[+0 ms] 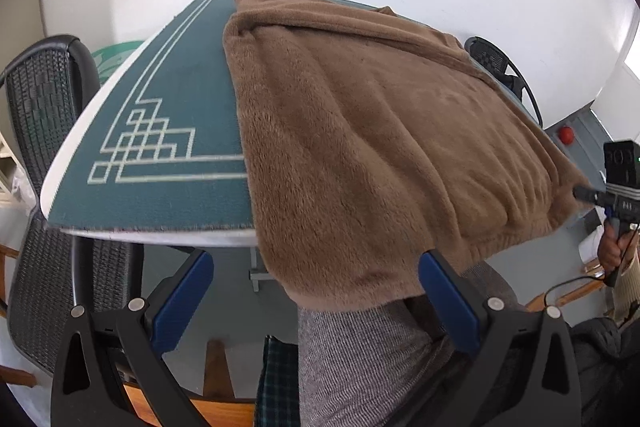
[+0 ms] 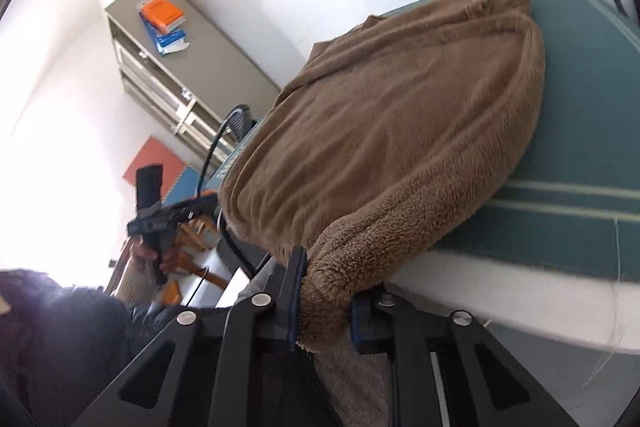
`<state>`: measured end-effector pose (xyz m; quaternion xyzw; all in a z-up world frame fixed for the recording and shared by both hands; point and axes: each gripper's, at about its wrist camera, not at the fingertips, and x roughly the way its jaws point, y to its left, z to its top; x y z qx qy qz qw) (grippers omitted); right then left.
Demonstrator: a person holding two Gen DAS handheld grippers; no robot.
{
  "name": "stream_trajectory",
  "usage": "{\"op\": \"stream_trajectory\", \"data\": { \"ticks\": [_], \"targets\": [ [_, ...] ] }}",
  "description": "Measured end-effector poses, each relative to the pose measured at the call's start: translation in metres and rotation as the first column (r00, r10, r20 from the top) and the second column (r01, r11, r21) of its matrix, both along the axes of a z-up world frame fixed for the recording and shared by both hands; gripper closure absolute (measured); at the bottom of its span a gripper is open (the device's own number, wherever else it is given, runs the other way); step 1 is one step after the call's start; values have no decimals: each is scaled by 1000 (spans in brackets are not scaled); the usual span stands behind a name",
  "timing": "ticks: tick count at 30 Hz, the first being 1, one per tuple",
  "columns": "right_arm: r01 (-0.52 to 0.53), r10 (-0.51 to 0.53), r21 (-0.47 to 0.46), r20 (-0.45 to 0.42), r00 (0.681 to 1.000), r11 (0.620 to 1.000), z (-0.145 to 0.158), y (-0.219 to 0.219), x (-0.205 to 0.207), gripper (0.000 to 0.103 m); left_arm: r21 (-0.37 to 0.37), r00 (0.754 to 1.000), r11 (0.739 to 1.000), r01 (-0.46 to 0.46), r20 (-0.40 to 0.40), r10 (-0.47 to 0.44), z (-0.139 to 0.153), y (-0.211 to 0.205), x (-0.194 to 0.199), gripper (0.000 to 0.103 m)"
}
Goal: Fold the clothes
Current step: 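Grasp the fleece hem at the table edge with the right gripper while the left gripper grasps it too, then lift the held hem with both grippers and fold it over the fleece body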
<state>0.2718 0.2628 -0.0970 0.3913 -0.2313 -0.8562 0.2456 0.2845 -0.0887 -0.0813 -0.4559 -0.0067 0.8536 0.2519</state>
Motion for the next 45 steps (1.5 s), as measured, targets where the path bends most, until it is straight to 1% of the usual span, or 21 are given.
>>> {"op": "stream_trajectory", "data": {
  "ticks": [3,6,10,12,14,16,18,20,22,25,26,27,28,29,31,32,34,35,38,41,45],
  "targets": [
    [40,-40,3,-15,999,999,14,-4,-8,86,34,999,999,2,36,-3,-4,-6,3,0],
    [55,-58,-38,-69,996,998,29,6,-8,86,76,997,997,0,78,-6,-10,-10,5,0],
    [90,-94,-39,-104,990,995,40,19,-6,86,129,994,991,-26,109,12,-18,-16,5,0],
    [94,-97,-35,-106,990,995,40,21,-6,86,187,992,981,-42,126,19,-24,-19,3,0],
    [91,-94,-34,-103,990,995,38,20,-7,86,253,987,966,-62,157,22,-32,-23,-2,0],
    [86,-88,-28,-102,991,996,36,20,-4,86,336,982,938,-83,186,20,-42,-27,-8,0],
    [83,-85,-25,-100,991,996,34,22,-2,86,421,979,901,-103,201,18,-51,-32,-12,0],
    [83,-85,-22,-97,992,996,33,23,-1,86,505,978,855,-113,208,7,-59,-34,-16,0],
    [86,-87,-17,-89,992,996,32,24,-2,86,585,977,803,-114,215,-18,-67,-34,-18,0],
    [88,-89,-16,-77,993,996,29,25,-2,86,695,974,710,-117,220,-55,-80,-33,-22,1],
    [88,-89,-16,-77,993,996,29,25,-2,86,706,974,701,-103,216,-74,-81,-30,-21,5],
    [88,-89,-15,-78,993,996,29,26,-1,86,699,972,709,-90,216,-90,-82,-27,-20,10],
    [88,-89,-15,-78,993,996,29,26,-1,86,692,970,718,-78,218,-105,-82,-24,-19,27],
    [89,-90,-16,-77,993,996,29,26,-1,86,681,968,728,-73,225,-115,-81,-24,-17,50],
    [92,-93,-16,-75,993,996,28,26,-1,86,659,961,749,-63,242,-133,-81,-22,-14,64],
    [92,-93,-17,-74,993,996,28,27,-2,86,656,961,753,-60,242,-134,-77,-24,-11,73],
    [91,-92,-18,-74,993,996,28,26,-2,86,639,965,767,-55,232,-124,-67,-26,-5,82],
    [90,-91,-16,-76,993,996,29,26,-2,86,627,967,777,-51,225,-118,-60,-26,-1,85],
    [90,-90,-8,-89,992,996,32,24,-3,86,582,974,812,-40,205,-100,-38,-21,6,86],
    [100,-98,9,-110,989,995,40,23,-4,86,584,986,812,-13,142,-87,-16,-14,6,86],
    [125,-117,44,-146,982,991,53,24,-6,86,596,998,803,24,33,-54,29,-12,2,86]
  ]
}}
